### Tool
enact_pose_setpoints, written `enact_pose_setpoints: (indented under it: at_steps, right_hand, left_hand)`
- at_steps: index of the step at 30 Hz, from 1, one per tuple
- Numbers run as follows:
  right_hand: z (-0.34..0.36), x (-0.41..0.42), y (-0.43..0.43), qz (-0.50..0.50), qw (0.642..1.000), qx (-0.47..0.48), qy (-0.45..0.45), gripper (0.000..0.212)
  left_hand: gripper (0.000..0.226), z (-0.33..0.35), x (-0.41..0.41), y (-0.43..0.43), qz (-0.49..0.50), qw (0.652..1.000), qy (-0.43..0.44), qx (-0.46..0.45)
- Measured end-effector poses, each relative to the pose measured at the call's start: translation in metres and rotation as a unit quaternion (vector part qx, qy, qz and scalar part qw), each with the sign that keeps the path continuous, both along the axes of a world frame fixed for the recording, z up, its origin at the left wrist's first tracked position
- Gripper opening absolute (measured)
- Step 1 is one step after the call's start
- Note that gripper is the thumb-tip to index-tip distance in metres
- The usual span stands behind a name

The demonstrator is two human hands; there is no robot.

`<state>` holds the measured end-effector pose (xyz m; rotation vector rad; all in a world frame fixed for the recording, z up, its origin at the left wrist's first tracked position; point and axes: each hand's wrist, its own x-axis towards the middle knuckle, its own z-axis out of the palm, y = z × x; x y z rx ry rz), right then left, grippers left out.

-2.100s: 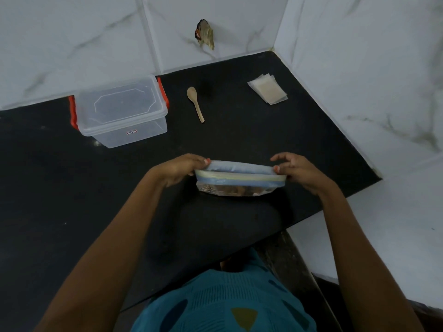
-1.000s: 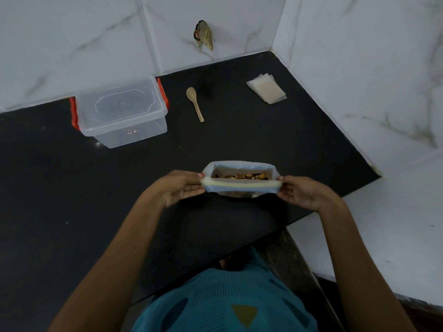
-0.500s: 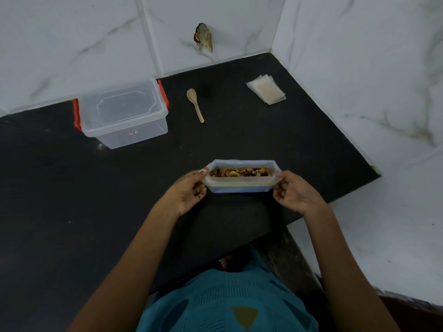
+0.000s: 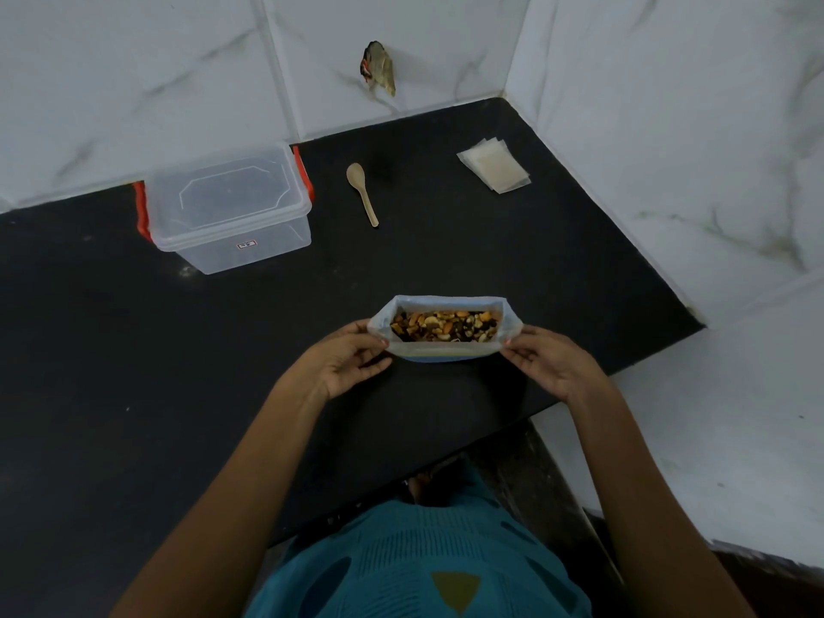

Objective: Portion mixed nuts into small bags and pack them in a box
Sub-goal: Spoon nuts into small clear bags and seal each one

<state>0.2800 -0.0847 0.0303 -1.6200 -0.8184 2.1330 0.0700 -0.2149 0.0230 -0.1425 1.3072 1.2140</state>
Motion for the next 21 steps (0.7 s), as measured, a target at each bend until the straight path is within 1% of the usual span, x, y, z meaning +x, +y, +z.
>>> enact_pose_setpoints:
  at_steps: [2, 3, 6, 8, 11, 15, 18, 21]
  right_hand:
    - [-0.001, 0.001, 0.000, -0.028, 0.999, -0.029, -0.002, 0.016]
    - [-0.001, 0.001, 0.001, -0.025, 0.999, -0.034, -0.013, 0.015]
    - [0.002, 0.003, 0.000, 0.033, 0.997, -0.039, -0.053, 0.014]
    - [0.004, 0.004, -0.001, 0.034, 0.998, -0.046, -0.023, 0.014]
    - [0.005, 0.005, -0.001, -0.002, 0.996, -0.072, 0.045, 0.016]
    - [0.000, 0.007, 0.000, -0.044, 0.984, -0.131, 0.110, 0.018]
    - [-0.009, 0.005, -0.001, -0.078, 0.976, -0.148, 0.141, 0.020]
    - [-0.013, -0.002, -0.003, -0.117, 0.965, -0.155, 0.178, 0.022]
  left_hand:
    - [0.031, 0.000, 0.002, 0.002, 0.019, 1.000, -0.019, 0.004]
    - [0.032, 0.001, 0.003, 0.002, 0.031, 0.999, -0.031, 0.006]
    - [0.031, 0.001, 0.007, 0.004, 0.063, 0.996, -0.060, 0.008]
    - [0.029, 0.001, 0.008, 0.003, 0.068, 0.995, -0.074, 0.005]
    - [0.034, 0.001, 0.004, 0.000, 0.070, 0.994, -0.089, 0.003]
    - [0.029, 0.001, 0.000, 0.000, 0.132, 0.982, -0.132, 0.015]
    - [0.024, 0.002, 0.006, 0.002, 0.171, 0.973, -0.152, 0.027]
    - [0.029, 0.002, 0.015, 0.003, 0.216, 0.960, -0.171, 0.037]
